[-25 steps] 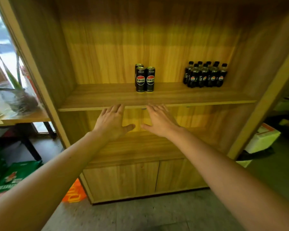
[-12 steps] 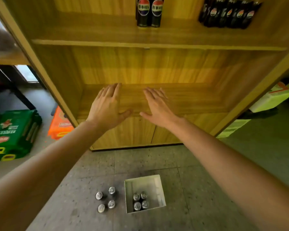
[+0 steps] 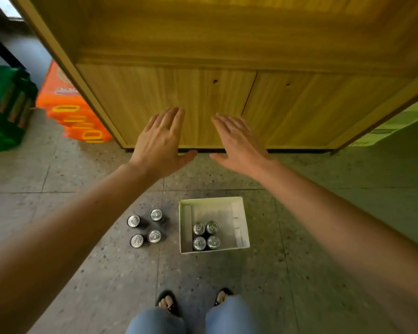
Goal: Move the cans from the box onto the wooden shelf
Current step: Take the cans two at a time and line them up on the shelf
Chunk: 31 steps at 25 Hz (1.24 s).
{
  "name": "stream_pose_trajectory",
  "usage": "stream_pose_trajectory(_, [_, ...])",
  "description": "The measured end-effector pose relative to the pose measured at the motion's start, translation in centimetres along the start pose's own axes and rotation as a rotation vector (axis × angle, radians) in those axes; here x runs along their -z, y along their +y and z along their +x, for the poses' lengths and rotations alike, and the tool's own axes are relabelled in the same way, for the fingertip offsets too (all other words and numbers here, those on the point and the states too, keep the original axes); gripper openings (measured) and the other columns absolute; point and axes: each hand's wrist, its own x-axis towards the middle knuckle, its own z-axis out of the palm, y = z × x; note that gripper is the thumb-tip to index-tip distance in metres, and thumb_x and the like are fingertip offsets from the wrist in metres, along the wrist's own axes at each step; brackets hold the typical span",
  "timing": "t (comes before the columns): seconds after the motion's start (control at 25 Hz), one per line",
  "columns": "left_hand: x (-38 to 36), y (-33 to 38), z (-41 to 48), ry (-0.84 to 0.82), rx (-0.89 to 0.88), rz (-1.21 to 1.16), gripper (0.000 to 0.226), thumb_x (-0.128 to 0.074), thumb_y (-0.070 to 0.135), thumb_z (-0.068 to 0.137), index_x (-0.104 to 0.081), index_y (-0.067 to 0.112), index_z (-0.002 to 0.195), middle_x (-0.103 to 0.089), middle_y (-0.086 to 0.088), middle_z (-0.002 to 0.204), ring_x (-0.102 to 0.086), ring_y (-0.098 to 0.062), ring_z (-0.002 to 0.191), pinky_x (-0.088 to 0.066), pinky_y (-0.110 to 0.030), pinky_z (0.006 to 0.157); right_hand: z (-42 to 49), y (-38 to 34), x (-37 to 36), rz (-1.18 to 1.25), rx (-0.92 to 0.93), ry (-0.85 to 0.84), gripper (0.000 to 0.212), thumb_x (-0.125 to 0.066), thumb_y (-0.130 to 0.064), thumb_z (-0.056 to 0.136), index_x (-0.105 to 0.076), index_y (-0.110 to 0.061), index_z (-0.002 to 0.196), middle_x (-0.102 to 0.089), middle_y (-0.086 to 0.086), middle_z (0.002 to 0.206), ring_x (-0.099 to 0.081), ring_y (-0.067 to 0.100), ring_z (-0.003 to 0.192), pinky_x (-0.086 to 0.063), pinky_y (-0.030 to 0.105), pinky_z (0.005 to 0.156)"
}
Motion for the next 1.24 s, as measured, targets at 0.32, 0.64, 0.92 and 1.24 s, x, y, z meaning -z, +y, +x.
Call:
stream_pose_trajectory(0.32, [-26.0,-4.0,-3.1,-0.068,-0.009,0.0,0.092,-0.057,0.051,0.08,-0.013,0.003,0.145,-0.021,-0.018,0.154,-0.021,-0.03,0.142,-0.013,-0.039,0.117,0.0,2.8,-25.3,0.027,-0.003,0.019,0.082,-0.052,-0.046,0.085,-0.01,-0.009,0.145,-0.015,0.01,0.155,-0.016,0.022,0.143,0.0,0.034,0.116])
stream_pose_trajectory(0.64, [-41.5,-4.3,-8.8,-0.271,-0.003,-0.226,0.088,-0.058,0.049,0.081,-0.012,0.011,0.147,-0.024,-0.01,0.153,-0.035,-0.028,0.134,-0.033,-0.035,0.107,-4.8,2.7,-40.9,0.311,-0.061,-0.151,0.08,-0.054,-0.047,0.084,-0.016,-0.013,0.145,-0.025,0.006,0.153,-0.027,0.021,0.139,-0.022,0.032,0.113])
stream_pose_trajectory(0.92, [-48.8,-3.0,-12.2,-0.485,0.262,-0.638,0.084,-0.062,0.048,0.079,-0.018,0.021,0.145,-0.04,-0.008,0.145,-0.045,-0.024,0.127,-0.039,-0.037,0.106,-7.1,1.7,-49.0,0.609,-0.254,-0.321,0.083,-0.065,-0.048,0.075,-0.023,-0.021,0.141,-0.034,0.002,0.149,-0.038,0.021,0.133,-0.037,0.041,0.107])
stream_pose_trajectory(1.24, [-51.2,-3.2,-10.2,-0.337,0.316,-0.708,0.07,-0.079,0.023,0.065,-0.039,0.017,0.122,-0.059,-0.008,0.119,-0.058,-0.024,0.106,-0.051,-0.038,0.089,-4.9,2.4,-50.8,0.862,-0.326,-0.199,0.066,-0.079,-0.03,0.065,-0.039,-0.023,0.117,-0.055,-0.005,0.111,-0.057,0.016,0.101,-0.046,0.03,0.085])
